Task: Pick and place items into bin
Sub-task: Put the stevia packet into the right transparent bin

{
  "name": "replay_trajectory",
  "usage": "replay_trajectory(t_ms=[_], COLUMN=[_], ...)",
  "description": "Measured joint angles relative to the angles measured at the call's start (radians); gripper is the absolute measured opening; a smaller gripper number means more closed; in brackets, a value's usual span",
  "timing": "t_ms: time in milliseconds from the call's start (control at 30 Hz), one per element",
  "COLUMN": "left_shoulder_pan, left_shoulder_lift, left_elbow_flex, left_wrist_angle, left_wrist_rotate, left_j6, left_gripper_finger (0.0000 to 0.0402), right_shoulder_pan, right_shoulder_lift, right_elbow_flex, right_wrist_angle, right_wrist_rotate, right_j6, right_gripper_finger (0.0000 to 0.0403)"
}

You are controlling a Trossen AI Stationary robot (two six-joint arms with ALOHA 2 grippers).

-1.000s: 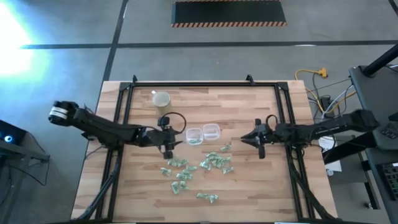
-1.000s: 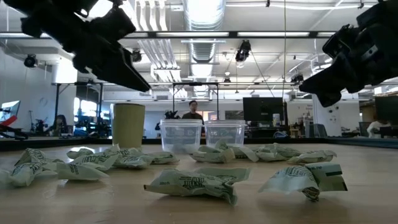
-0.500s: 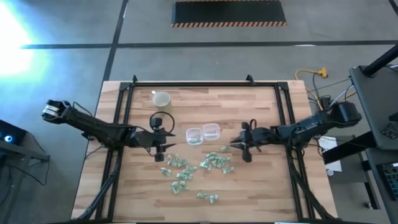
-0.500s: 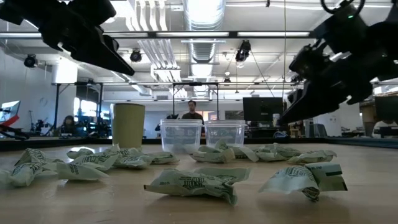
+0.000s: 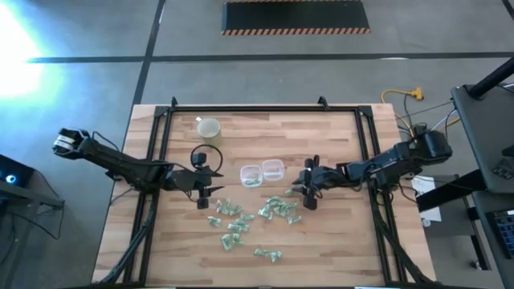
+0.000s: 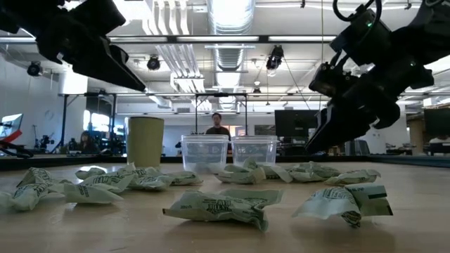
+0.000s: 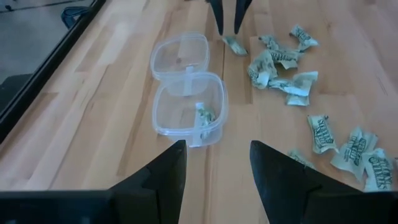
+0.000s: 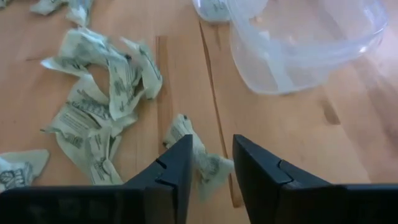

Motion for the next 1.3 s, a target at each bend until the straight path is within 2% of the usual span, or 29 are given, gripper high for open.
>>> replay_trajectory(t_ms=[200,367,1300], left_shoulder_pan=[0.0,0.0,-0.001], left_shoulder_lift=[0.001,0.002,0.003], left_elbow_flex=[0.0,0.0,-0.001], left_wrist_angle=[-0.002,-0.002,-0.002], left_wrist_rotate=[0.0,0.0,0.001], left_j6=[-0.001,-0.001,-0.002], left_gripper_finger=[0.0162,0.0162,0.0162], right_shoulder_pan=[0.0,0.0,0.001], right_shoulder_lift=[0.034,0.034,0.036], right_elbow_flex=[-0.003,-0.003,-0.004], right_wrist_angle=[-0.002,-0.002,-0.016], right_wrist_rotate=[-0.016,-0.016,-0.031], right_j6=[0.008,0.017,0.032], right_gripper_finger=[0.0145,0.0157,0.0128])
